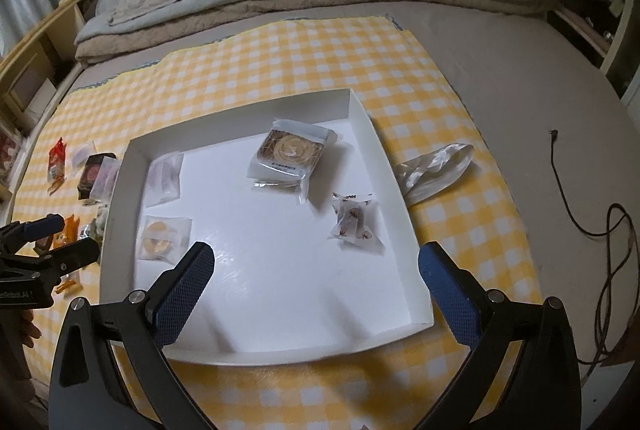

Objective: Organize snacks
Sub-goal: 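Withdraw both open tools from the tray back toward the snacks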

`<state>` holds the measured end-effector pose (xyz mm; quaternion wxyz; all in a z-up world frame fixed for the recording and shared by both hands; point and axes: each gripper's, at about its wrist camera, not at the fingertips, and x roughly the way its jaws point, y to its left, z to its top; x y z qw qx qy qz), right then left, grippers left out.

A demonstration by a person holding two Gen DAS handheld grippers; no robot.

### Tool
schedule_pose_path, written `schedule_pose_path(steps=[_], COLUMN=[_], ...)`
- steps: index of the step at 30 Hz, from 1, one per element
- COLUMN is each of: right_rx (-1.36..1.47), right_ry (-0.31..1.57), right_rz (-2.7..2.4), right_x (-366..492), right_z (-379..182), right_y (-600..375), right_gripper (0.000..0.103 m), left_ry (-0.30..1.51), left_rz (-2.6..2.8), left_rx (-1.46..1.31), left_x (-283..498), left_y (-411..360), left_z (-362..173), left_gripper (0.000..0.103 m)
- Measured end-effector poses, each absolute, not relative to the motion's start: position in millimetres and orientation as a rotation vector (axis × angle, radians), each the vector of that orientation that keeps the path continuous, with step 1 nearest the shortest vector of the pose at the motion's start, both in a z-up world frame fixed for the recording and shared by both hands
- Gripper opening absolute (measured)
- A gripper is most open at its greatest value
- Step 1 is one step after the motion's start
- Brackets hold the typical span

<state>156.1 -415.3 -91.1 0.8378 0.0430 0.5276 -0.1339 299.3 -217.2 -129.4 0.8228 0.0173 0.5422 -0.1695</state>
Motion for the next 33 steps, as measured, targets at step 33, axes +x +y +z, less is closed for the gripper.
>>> schedule_pose_path(steps=[33], right_rx=[0.073], right_ry=[0.990], right_rz=[-0.123], right_x=[174.8], right_z=[-60.9], right_y=[-292.7], right_gripper=[0.103], left_ry=[1.001], left_rz=[-0.169], left_rx=[-0.066], left_x=[233.7], left_y=[-18.8], left_z=[-56.4], left_gripper=[0.103])
